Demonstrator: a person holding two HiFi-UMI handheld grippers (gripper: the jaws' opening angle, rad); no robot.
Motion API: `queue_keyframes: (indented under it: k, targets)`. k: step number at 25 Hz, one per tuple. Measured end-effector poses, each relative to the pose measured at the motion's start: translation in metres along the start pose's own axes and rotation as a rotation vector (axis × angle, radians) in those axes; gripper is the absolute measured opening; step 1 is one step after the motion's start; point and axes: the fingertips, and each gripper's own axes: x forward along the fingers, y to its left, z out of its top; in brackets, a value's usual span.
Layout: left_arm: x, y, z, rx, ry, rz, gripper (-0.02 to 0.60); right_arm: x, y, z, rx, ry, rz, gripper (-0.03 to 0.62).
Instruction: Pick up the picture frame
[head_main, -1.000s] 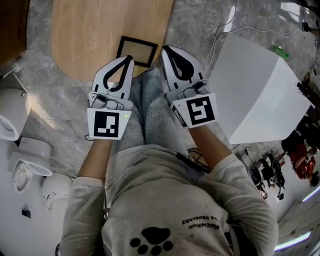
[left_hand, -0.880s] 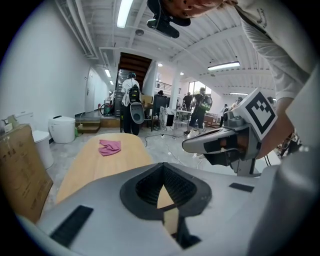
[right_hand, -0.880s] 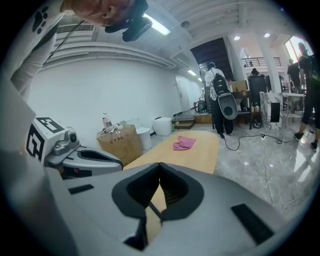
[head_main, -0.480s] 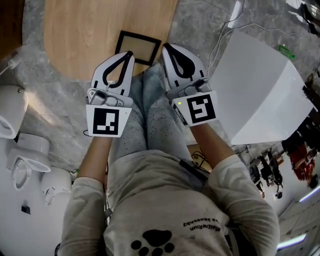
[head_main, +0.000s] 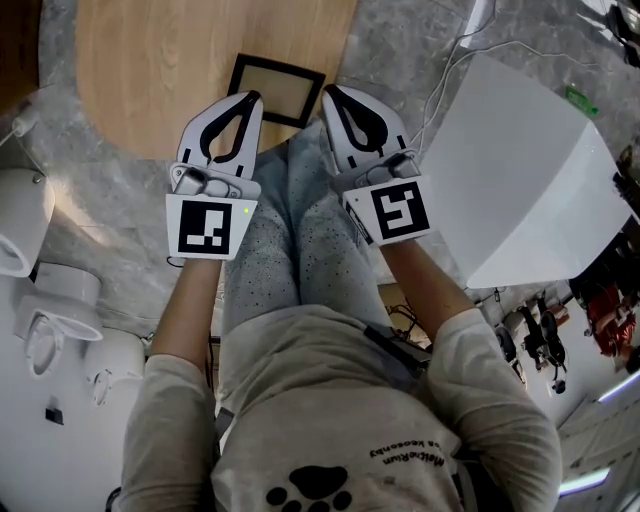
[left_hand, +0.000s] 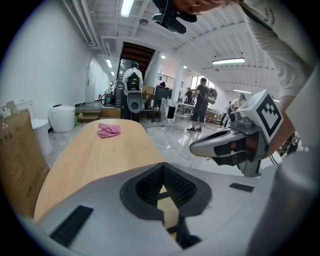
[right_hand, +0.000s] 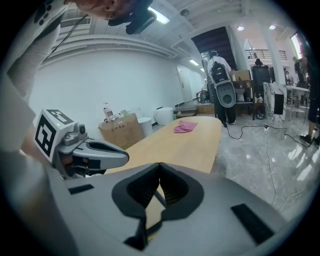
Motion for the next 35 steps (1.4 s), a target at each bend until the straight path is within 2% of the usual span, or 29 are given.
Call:
queue_keyframes:
  k: [16, 21, 25, 35]
  targets:
    - [0.02, 0.012, -0.046, -0.004, 0.062, -0.014, 0.008, 0.019, 0.002, -0.053, 0.003, 0.089, 0.008, 0.008]
    - [0.026, 0.018, -0.069, -0.003, 0.126, -0.01, 0.009, 0.021, 0.002, -0.072, 0.017, 0.138, 0.011, 0.008]
    - [0.033, 0.027, -0.093, -0.043, 0.183, -0.014, 0.009, 0.024, 0.003, -0.087, 0.033, 0.175, 0.018, 0.009]
    - [0.035, 0.035, -0.125, -0.038, 0.276, -0.015, 0.009, 0.029, 0.002, -0.108, 0.015, 0.229, 0.023, 0.008]
